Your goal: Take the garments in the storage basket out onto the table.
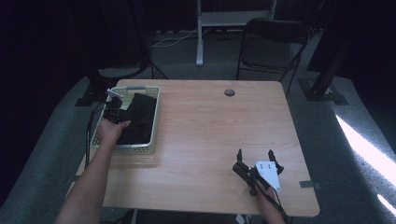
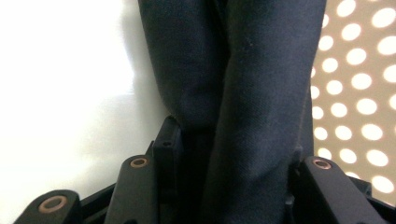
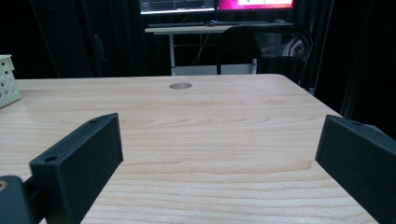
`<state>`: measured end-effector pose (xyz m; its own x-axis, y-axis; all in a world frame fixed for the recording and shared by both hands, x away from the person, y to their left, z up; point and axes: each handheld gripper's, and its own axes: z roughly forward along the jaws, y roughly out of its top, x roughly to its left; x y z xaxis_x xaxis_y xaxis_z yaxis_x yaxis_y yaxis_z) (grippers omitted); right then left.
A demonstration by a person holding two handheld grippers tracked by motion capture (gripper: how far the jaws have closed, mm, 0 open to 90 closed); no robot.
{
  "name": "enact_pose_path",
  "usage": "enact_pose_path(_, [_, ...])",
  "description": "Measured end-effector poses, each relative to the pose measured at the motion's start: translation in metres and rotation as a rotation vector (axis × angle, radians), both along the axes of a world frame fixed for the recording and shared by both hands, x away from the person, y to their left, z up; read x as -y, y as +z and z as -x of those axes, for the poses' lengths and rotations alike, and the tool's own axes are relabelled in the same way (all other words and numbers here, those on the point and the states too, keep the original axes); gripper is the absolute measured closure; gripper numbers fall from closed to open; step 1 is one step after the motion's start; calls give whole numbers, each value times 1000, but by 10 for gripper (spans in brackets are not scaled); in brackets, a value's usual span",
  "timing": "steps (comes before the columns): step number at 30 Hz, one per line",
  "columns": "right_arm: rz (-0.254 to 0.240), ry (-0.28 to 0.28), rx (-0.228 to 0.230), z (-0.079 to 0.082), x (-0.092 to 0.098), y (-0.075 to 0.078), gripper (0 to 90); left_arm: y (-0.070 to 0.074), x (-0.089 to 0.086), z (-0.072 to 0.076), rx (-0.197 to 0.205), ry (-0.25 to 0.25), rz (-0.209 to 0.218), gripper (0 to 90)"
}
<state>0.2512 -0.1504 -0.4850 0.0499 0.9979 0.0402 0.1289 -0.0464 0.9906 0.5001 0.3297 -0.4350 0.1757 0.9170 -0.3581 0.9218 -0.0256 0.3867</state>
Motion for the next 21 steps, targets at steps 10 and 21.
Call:
enact_pose_path(10, [3, 0, 3, 0, 0, 0, 0, 14, 2, 11, 73, -8, -31, 590])
enact_pose_path(21, [13, 3, 10, 1, -1, 0, 1, 38, -10, 23, 121, 10, 91, 600])
